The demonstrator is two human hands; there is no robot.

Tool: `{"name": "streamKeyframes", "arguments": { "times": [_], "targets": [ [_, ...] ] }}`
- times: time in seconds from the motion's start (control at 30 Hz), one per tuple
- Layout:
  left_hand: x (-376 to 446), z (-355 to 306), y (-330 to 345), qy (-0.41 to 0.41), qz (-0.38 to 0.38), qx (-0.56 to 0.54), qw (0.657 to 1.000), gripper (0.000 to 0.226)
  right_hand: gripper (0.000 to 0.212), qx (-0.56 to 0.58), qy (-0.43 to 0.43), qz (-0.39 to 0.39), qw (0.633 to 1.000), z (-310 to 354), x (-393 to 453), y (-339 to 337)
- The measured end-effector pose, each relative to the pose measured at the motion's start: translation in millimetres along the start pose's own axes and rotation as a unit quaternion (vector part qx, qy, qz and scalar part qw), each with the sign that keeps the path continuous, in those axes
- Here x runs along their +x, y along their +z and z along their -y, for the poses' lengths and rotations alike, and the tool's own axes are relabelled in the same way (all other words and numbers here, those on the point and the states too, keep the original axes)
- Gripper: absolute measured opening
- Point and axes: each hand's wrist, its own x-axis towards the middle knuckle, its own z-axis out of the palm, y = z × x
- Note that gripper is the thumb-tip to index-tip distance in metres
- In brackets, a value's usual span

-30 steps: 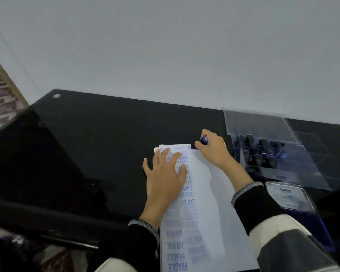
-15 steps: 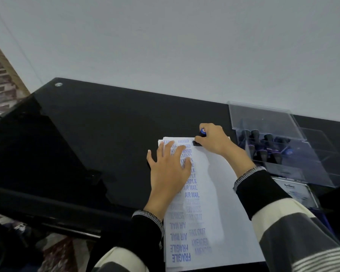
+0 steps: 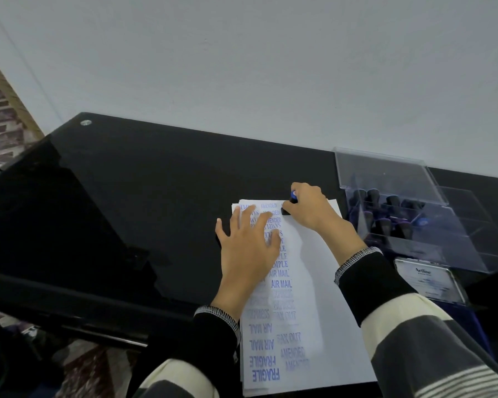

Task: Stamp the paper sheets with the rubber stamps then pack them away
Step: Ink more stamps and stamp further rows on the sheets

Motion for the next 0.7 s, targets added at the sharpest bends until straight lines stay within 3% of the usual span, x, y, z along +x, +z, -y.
{"name": "streamKeyframes", "arguments": {
  "times": [0.13,0.3,0.43,0.7],
  "targets": [
    [0,0,1,-0.002,0.001,0.004,1.000,0.048,0.030,-0.001,0.009,-0.014,1.000,0,0,2],
    [0,-1,0,-0.003,0.006,0.012,1.000,0.049,0.021,-0.015,0.014,-0.022,1.000,1,0,3],
    [1,-1,1,-0.006,0.010,0.013,1.000,0.049,0.035,0.023,0.012,-0.029,0.999,1,1,3],
    [1,-1,1,-0.005,0.004,0.007,1.000,0.049,0.039,0.064,0.007,-0.050,0.997,0,-4,10]
  ]
}}
